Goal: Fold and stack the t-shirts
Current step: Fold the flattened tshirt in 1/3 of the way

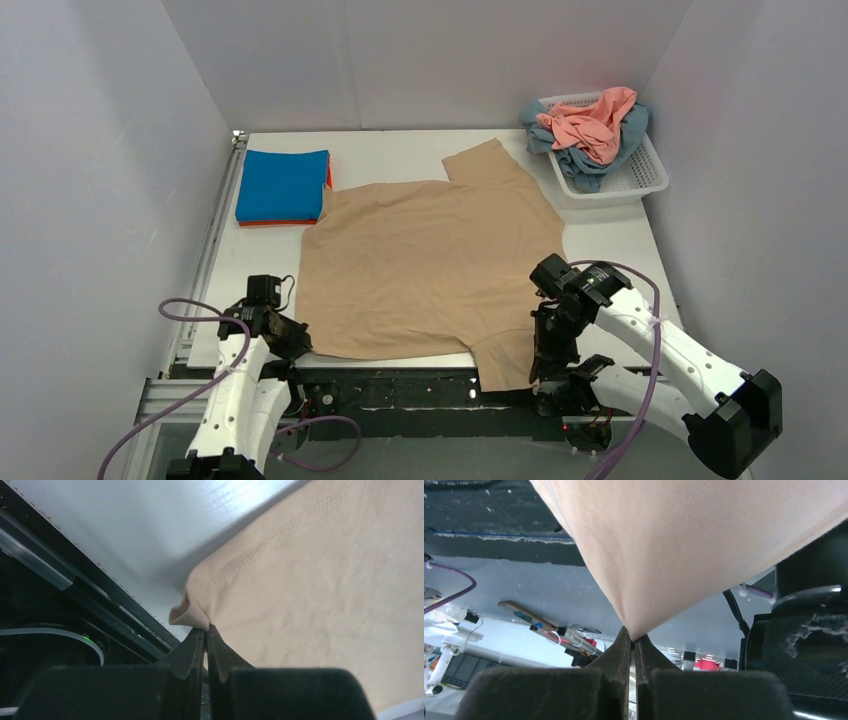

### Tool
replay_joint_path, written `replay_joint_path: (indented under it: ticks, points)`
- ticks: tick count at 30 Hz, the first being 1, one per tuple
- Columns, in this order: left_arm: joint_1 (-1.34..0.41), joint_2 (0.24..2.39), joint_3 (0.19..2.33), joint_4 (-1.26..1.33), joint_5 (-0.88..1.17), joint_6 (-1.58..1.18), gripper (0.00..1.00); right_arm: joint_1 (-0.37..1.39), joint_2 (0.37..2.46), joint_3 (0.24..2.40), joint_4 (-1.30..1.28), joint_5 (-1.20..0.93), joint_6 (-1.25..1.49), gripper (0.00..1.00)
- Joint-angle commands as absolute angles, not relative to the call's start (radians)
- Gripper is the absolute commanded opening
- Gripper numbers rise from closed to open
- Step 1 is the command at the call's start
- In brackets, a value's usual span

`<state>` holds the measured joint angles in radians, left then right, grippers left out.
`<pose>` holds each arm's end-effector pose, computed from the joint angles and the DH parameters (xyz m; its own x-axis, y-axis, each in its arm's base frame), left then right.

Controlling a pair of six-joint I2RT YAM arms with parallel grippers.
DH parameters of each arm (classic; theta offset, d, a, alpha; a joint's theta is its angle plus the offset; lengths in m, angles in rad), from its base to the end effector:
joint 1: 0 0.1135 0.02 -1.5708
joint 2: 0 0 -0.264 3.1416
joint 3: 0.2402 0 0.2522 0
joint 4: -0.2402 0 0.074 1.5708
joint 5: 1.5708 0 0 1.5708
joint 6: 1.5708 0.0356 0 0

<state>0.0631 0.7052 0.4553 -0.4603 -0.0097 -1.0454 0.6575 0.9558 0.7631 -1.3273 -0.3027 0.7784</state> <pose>0.1539 0.0101 0.2107 -0.2655 -0.8836 -0.3858 -0.5982 0.4647 -0.6528 0.0925 0.0848 0.2333 -0.9809 0.0894 0.1729 0.1312 0.9599 0.2476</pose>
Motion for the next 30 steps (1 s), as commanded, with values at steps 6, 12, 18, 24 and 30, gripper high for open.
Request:
replay_joint_path:
  ticks: [6, 12, 18, 24, 30]
  points:
    - [0.06, 0.685, 0.516, -0.73, 0.035, -1.048, 0.0, 0.666, 0.84, 0.819, -1.44, -0.35, 0.801, 0.01]
    - [0.06, 0.874, 0.683, -0.63, 0.02, -1.094, 0.0, 0.553, 1.075, 1.057, -1.244, -0.038, 0.628, 0.01]
    - [0.06, 1.087, 0.785, -0.523, -0.043, -1.132, 0.0, 0.38, 1.283, 1.214, -1.094, -0.058, 0.481, 0.01]
    - [0.061, 1.202, 0.831, -0.467, -0.082, -1.143, 0.0, 0.308, 1.419, 1.308, -1.041, -0.09, 0.436, 0.01]
    - [0.06, 1.32, 0.902, -0.451, -0.088, -1.11, 0.0, 0.278, 1.537, 1.385, -1.017, -0.105, 0.4, 0.01]
